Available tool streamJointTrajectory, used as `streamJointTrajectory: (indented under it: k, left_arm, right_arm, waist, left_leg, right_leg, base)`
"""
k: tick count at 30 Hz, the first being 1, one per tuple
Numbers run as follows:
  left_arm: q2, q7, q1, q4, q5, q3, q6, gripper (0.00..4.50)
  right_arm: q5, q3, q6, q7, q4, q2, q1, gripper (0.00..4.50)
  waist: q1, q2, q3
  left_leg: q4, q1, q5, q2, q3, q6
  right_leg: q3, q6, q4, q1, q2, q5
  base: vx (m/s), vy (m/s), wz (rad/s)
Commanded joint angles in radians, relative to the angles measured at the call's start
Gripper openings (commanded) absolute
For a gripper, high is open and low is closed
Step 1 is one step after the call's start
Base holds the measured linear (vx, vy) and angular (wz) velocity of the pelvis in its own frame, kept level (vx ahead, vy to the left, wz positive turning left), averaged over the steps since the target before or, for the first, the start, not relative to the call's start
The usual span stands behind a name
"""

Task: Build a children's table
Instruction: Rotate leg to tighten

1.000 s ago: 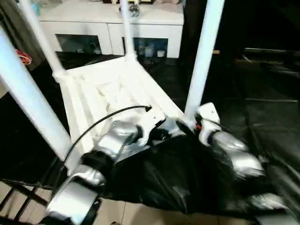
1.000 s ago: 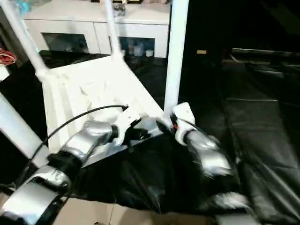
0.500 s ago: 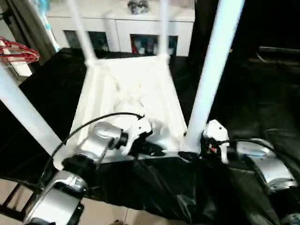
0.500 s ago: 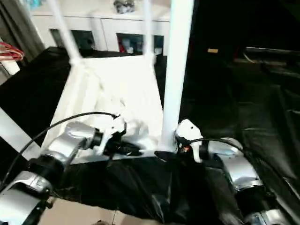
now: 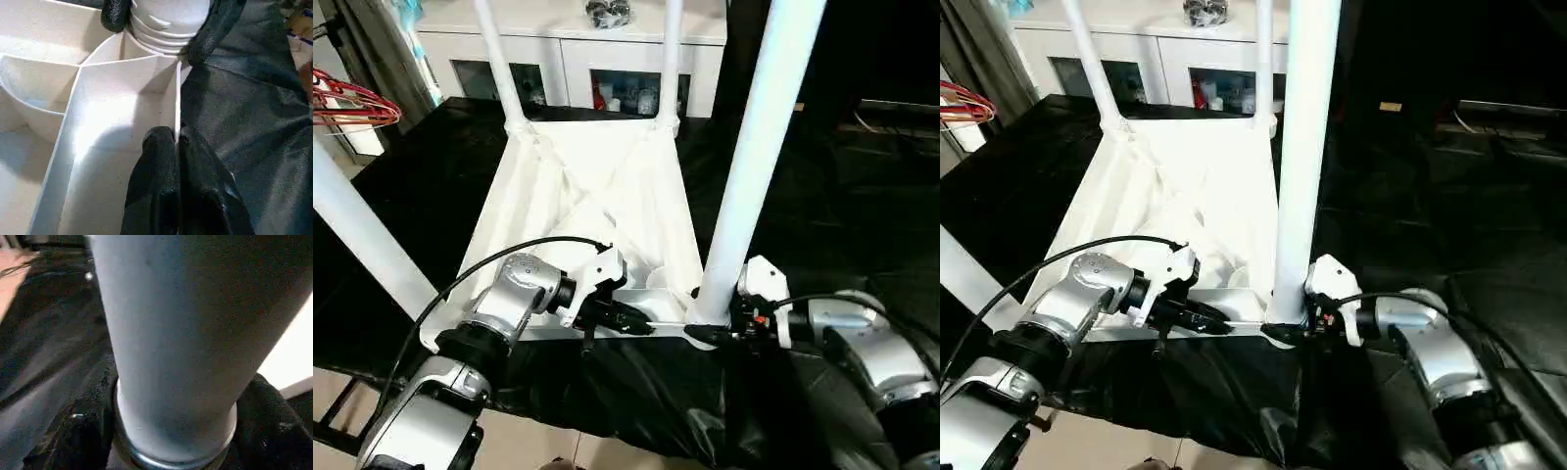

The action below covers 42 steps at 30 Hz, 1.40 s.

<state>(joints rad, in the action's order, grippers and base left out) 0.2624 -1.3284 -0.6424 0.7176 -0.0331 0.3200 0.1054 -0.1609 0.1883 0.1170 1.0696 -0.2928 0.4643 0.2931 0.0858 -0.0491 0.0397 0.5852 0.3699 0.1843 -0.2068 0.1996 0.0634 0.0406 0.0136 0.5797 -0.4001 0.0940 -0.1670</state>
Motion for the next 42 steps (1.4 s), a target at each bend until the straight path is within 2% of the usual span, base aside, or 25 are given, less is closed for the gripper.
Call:
streamJointTrajectory:
  k: [1, 2, 3, 4, 5, 6, 7, 10, 11, 14, 15, 16, 17, 22, 25, 29, 30, 32, 34, 37, 39, 42]
  left_arm:
    - [-0.077, 0.137, -0.043, 0.033, -0.006, -0.032, 0.024, 0.0]
    - [-0.077, 0.137, -0.043, 0.033, -0.006, -0.032, 0.024, 0.0]
    - [-0.094, 0.19, -0.054, 0.048, -0.001, -0.044, 0.033, 0.0]
    - [-0.12, 0.26, -0.069, 0.067, 0.002, -0.059, 0.049, 0.0]
    - [-0.141, 0.316, -0.082, 0.081, 0.005, -0.071, 0.062, 0.0]
    - [-0.178, 0.41, -0.102, 0.103, 0.016, -0.084, 0.074, 0.0]
    - [-0.185, 0.426, -0.106, 0.106, 0.019, -0.085, 0.075, 0.0]
    - [-0.217, 0.485, -0.118, 0.114, 0.028, -0.086, 0.075, 0.0]
    - [-0.229, 0.501, -0.12, 0.114, 0.033, -0.084, 0.074, 0.0]
    - [-0.253, 0.519, -0.121, 0.11, 0.056, -0.07, 0.056, 0.0]
    - [-0.258, 0.513, -0.119, 0.108, 0.059, -0.066, 0.052, 0.0]
    - [-0.259, 0.497, -0.115, 0.102, 0.055, -0.066, 0.049, 0.0]
    - [-0.259, 0.489, -0.113, 0.1, 0.052, -0.065, 0.045, 0.0]
    - [-0.23, 0.398, -0.087, 0.068, 0.016, -0.066, 0.046, 0.0]
    - [-0.202, 0.323, -0.069, 0.045, 0.011, -0.057, 0.03, 0.0]
    - [-0.154, 0.202, -0.043, -0.001, -0.011, -0.043, 0.051, 0.0]
    - [-0.136, 0.159, -0.035, -0.018, -0.018, -0.037, 0.057, 0.0]
    - [-0.128, 0.142, -0.033, -0.024, -0.019, -0.034, 0.057, 0.0]
    - [-0.099, 0.079, -0.029, -0.042, -0.025, -0.026, 0.061, 0.0]
    - [-0.079, 0.04, -0.029, -0.047, -0.022, -0.023, 0.058, 0.0]
    - [-0.06, -0.004, -0.027, -0.053, -0.022, -0.015, 0.055, 0.0]
    - [-0.045, -0.035, -0.024, -0.06, -0.02, -0.007, 0.057, 0.0]
  right_arm:
    - [0.041, 0.014, -0.001, -0.142, -0.083, -0.078, 0.017, 2.73]
    - [0.041, 0.014, -0.001, -0.142, -0.083, -0.078, 0.017, 2.72]
    - [0.049, 0.0, -0.002, -0.204, -0.116, -0.106, 0.033, 2.72]
    - [0.049, -0.021, 0.003, -0.282, -0.157, -0.146, 0.056, 2.72]
    - [0.045, -0.037, 0.011, -0.34, -0.19, -0.181, 0.074, 2.72]
    - [0.058, -0.051, 0.015, -0.444, -0.243, -0.234, 0.107, 2.72]
    - [0.063, -0.052, 0.014, -0.468, -0.254, -0.245, 0.114, 2.72]
    - [0.088, -0.062, 0.026, -0.565, -0.29, -0.299, 0.139, 2.72]
    - [0.1, -0.061, 0.029, -0.596, -0.299, -0.319, 0.147, 2.72]
    - [0.094, -0.056, -0.004, -0.577, -0.296, -0.36, 0.148, 2.72]
    - [0.089, -0.056, -0.014, -0.565, -0.29, -0.367, 0.146, 3.07]
    - [0.082, -0.058, -0.013, -0.557, -0.283, -0.365, 0.143, 3.07]
    - [0.08, -0.061, -0.013, -0.553, -0.281, -0.363, 0.142, 3.28]
    - [0.09, -0.056, -0.042, -0.488, -0.262, -0.289, 0.128, 3.75]
    - [0.093, -0.028, -0.046, -0.382, -0.231, -0.227, 0.104, 3.75]
    - [0.027, -0.009, -0.044, -0.164, -0.144, -0.136, 0.05, 3.75]
    - [0.019, 0.003, -0.056, -0.1, -0.118, -0.104, 0.033, 3.75]
    - [0.017, 0.008, -0.057, -0.078, -0.11, -0.091, 0.027, 3.75]
    - [0.008, 0.027, -0.056, 0.007, -0.078, -0.04, 0.006, 3.75]
    - [0.001, 0.037, -0.049, 0.062, -0.06, -0.009, -0.002, 3.75]
    - [-0.013, 0.041, -0.033, 0.108, -0.04, 0.011, -0.01, 3.75]
    - [-0.021, 0.044, -0.019, 0.14, -0.023, 0.024, -0.015, 3.43]
  waist:
    - [-0.007, 0.019, -0.052]
    - [-0.011, 0.019, -0.05]
    - [-0.017, 0.021, -0.05]
    - [-0.023, 0.022, -0.049]
    - [-0.029, 0.021, -0.048]
    - [-0.041, 0.021, -0.048]
    - [-0.044, 0.022, -0.049]
    - [-0.046, 0.026, -0.049]
    - [-0.048, 0.024, -0.049]
    - [-0.048, 0.024, -0.051]
    - [-0.048, 0.024, -0.052]
    - [-0.047, 0.022, -0.053]
    - [-0.047, 0.022, -0.053]
    - [-0.045, 0.022, -0.054]
    - [-0.04, 0.025, -0.054]
    - [-0.03, 0.03, -0.056]
    - [-0.022, 0.025, -0.057]
    - [-0.019, 0.024, -0.058]
    - [-0.014, 0.023, -0.059]
    - [-0.011, 0.02, -0.058]
    - [-0.01, 0.023, -0.057]
    - [-0.003, 0.022, -0.058]
  left_leg:
    - [-0.074, -0.013, 0.252, -0.02, -0.007, -0.047]
    - [-0.075, -0.014, 0.268, -0.019, -0.008, -0.035]
    - [-0.078, -0.014, 0.293, -0.015, -0.013, -0.019]
    - [-0.08, -0.016, 0.309, -0.016, -0.015, -0.012]
    - [-0.079, -0.018, 0.32, -0.015, -0.013, -0.009]
    - [-0.08, -0.016, 0.338, -0.011, -0.018, 0.005]
    - [-0.08, -0.015, 0.334, -0.01, -0.019, 0.006]
    - [-0.077, -0.017, 0.325, -0.009, -0.015, -0.018]
    - [-0.078, -0.014, 0.319, -0.009, -0.016, -0.019]
    - [-0.079, -0.015, 0.306, -0.011, -0.015, -0.024]
    - [-0.078, -0.013, 0.302, -0.011, -0.015, -0.027]
    - [-0.079, -0.01, 0.292, -0.012, -0.015, -0.031]
    - [-0.079, -0.011, 0.289, -0.012, -0.014, -0.033]
    - [-0.076, -0.011, 0.279, -0.013, -0.012, -0.045]
    - [-0.074, -0.009, 0.263, -0.015, -0.011, -0.063]
    - [-0.07, -0.006, 0.217, -0.016, -0.009, -0.093]
    - [-0.069, -0.007, 0.198, -0.02, -0.008, -0.104]
    - [-0.068, -0.007, 0.186, -0.021, -0.006, -0.105]
    - [-0.067, -0.008, 0.18, -0.023, -0.006, -0.108]
    - [-0.068, -0.008, 0.2, -0.023, -0.006, -0.101]
    - [-0.069, -0.01, 0.213, -0.023, -0.006, -0.093]
    - [-0.07, -0.012, 0.211, -0.026, -0.007, -0.089]
  right_leg:
    - [-0.022, -0.231, -0.067, 0.036, 0.041, -0.298]
    - [-0.022, -0.224, -0.07, 0.034, 0.042, -0.33]
    - [-0.019, -0.203, -0.075, 0.038, 0.043, -0.384]
    - [-0.019, -0.19, -0.08, 0.036, 0.044, -0.414]
    - [-0.019, -0.191, -0.081, 0.031, 0.042, -0.421]
    - [-0.015, -0.177, -0.085, 0.032, 0.042, -0.466]
    - [-0.014, -0.172, -0.086, 0.033, 0.042, -0.467]
    - [-0.018, -0.169, -0.092, 0.028, 0.04, -0.449]
    - [-0.018, -0.172, -0.089, 0.029, 0.04, -0.443]
    - [-0.018, -0.178, -0.088, 0.031, 0.038, -0.407]
    - [-0.018, -0.18, -0.086, 0.033, 0.038, -0.396]
    - [-0.018, -0.185, -0.083, 0.035, 0.039, -0.373]
    - [-0.019, -0.189, -0.082, 0.034, 0.038, -0.362]
    - [-0.02, -0.21, -0.078, 0.036, 0.039, -0.315]
    - [-0.02, -0.216, -0.075, 0.041, 0.039, -0.296]
    - [-0.022, -0.229, -0.068, 0.046, 0.041, -0.245]
    - [-0.021, -0.241, -0.063, 0.045, 0.04, -0.216]
    - [-0.019, -0.258, -0.059, 0.043, 0.038, -0.188]
    - [-0.019, -0.265, -0.055, 0.045, 0.037, -0.167]
    - [-0.02, -0.267, -0.057, 0.044, 0.039, -0.186]
    - [-0.02, -0.265, -0.059, 0.044, 0.039, -0.203]
    - [-0.022, -0.264, -0.057, 0.043, 0.04, -0.199]
  base:
    - [0.0, 0.0, 0.0]
    - [0.0, 0.0, 0.0]
    - [0.0, 0.0, 0.0]
    - [0.0, 0.0, 0.0]
    - [0.0, 0.0, 0.0]
    - [0.0, 0.0, 0.0]
    - [0.0, 0.0, 0.0]
    - [0.0, 0.0, 0.0]
    - [0.0, 0.0, 0.0]
    - [0.0, 0.0, 0.0]
    - [0.0, 0.0, 0.0]
    - [0.0, 0.0, 0.0]
    - [0.0, 0.0, 0.0]
    - [0.0, 0.0, 0.0]
    - [0.0, 0.0, 0.0]
    - [0.0, 0.0, 0.0]
    - [0.0, 0.0, 0.0]
    - [0.0, 0.0, 0.0]
    - [0.0, 0.0, 0.0]
    - [0.0, 0.0, 0.0]
    - [0.0, 0.0, 0.0]
    - [0.0, 0.0, 0.0]
